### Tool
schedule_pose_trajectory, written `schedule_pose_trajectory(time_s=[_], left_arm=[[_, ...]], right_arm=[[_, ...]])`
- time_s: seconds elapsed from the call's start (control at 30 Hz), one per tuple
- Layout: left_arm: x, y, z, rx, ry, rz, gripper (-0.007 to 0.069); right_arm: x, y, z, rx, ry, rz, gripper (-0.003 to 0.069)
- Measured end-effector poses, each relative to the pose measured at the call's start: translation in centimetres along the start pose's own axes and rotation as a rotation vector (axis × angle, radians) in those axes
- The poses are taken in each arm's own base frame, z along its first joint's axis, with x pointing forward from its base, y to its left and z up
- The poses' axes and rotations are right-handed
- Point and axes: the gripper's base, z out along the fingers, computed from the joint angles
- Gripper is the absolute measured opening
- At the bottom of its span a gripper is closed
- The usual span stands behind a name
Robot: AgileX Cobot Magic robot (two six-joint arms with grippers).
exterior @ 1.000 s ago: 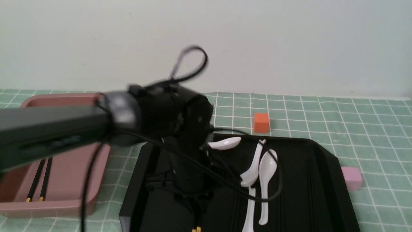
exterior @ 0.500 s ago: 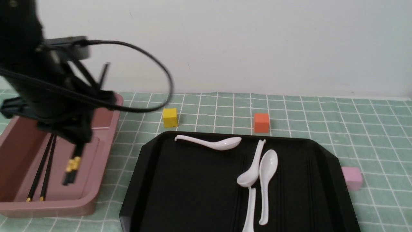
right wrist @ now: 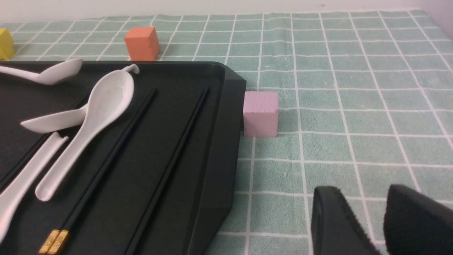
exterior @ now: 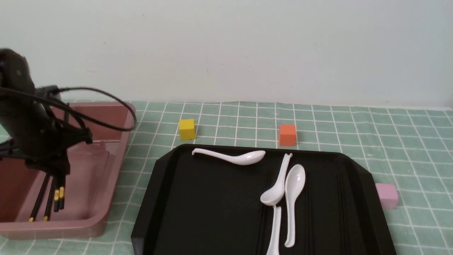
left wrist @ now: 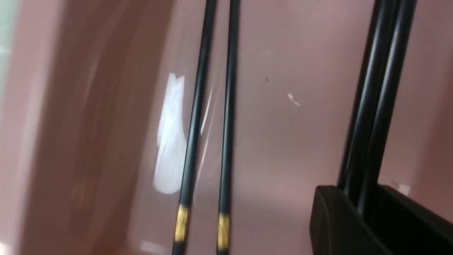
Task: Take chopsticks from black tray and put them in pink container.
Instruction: 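Place the chopsticks into the pink bin with the left gripper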
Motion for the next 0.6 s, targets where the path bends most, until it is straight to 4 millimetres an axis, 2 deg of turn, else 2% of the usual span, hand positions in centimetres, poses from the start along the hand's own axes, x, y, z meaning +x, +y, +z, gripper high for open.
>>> schedule_pose_trajectory(time_s=[0.03, 0.13, 0.27, 0.5, 0.57, 0.6], left_arm=[[0.0, 0.0, 1.4, -0.008, 0.024, 0.004, 0.0113], [0.0, -0.1, 3.2, -0.018, 0.052, 0.008, 0.0113], [-0.1, -0.1, 4.1, -0.019, 0.058, 0.008, 0.0131], [0.2, 0.0, 3.7, -0.024, 0.082, 0.007, 0.0224], [0.3, 0.0, 2.8, -0.024, 0.082, 0.005, 0.0233], [0.4, 0.1, 1.6, -0.024, 0.077, 0.004, 0.023]], right_arm=[[0.0, 0.0, 0.0, 0.0, 0.0, 0.0, 0.024], [0.0, 0.0, 0.0, 0.0, 0.0, 0.0, 0.024], [0.0, 0.0, 0.0, 0.0, 0.0, 0.0, 0.024], [0.0, 0.0, 0.0, 0.0, 0.0, 0.0, 0.024], [0.0, 0.0, 0.0, 0.0, 0.0, 0.0, 0.024], [0.0, 0.0, 0.0, 0.0, 0.0, 0.0, 0.024]])
